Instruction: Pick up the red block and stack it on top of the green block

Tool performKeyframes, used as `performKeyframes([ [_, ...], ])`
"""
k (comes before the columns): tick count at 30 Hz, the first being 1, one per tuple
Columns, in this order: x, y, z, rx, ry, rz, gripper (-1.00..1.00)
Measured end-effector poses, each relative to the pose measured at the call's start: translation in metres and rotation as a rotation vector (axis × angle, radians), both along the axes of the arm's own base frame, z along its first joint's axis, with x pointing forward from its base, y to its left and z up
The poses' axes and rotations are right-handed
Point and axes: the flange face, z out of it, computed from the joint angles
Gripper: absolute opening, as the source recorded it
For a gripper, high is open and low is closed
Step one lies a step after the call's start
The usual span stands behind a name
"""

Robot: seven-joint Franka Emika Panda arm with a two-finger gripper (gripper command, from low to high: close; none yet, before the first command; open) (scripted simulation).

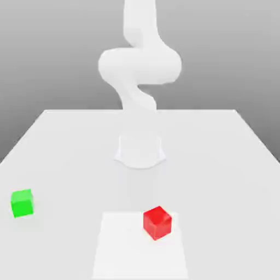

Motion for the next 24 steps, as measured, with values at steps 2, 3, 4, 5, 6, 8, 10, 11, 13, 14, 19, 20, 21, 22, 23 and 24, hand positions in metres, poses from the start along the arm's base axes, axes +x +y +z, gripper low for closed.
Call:
performKeyframes([
  [2, 0.024, 0.002, -0.049, -0.005, 0.076, 0.056, 0.0],
  [3, 0.034, 0.004, -0.074, -0.009, 0.112, 0.084, 0.0],
  [4, 0.042, 0.006, -0.099, -0.014, 0.149, 0.111, 0.0],
  [5, 0.049, 0.009, -0.124, -0.02, 0.184, 0.137, 0.0],
  [6, 0.054, 0.013, -0.149, -0.028, 0.22, 0.164, 0.0],
  [8, 0.059, 0.02, -0.199, -0.046, 0.291, 0.217, 0.0],
  [10, 0.059, 0.028, -0.249, -0.07, 0.364, 0.272, 0.0],
  [11, 0.056, 0.032, -0.274, -0.084, 0.4, 0.3, 0.0],
  [13, 0.047, 0.039, -0.325, -0.117, 0.476, 0.357, 0.0],
  [14, 0.039, 0.041, -0.35, -0.136, 0.515, 0.387, 0.0],
  [19, -0.005, 0.045, -0.449, -0.232, 0.674, 0.51, 0.0],
  [20, -0.007, 0.045, -0.457, -0.237, 0.679, 0.516, 0.0],
  [21, -0.007, 0.045, -0.464, -0.24, 0.681, 0.519, 0.0],
  [22, -0.007, 0.045, -0.47, -0.241, 0.681, 0.52, 0.0],
  [23, -0.007, 0.045, -0.477, -0.242, 0.682, 0.521, 0.0],
  [24, -0.007, 0.045, -0.484, -0.242, 0.682, 0.521, 0.0],
])
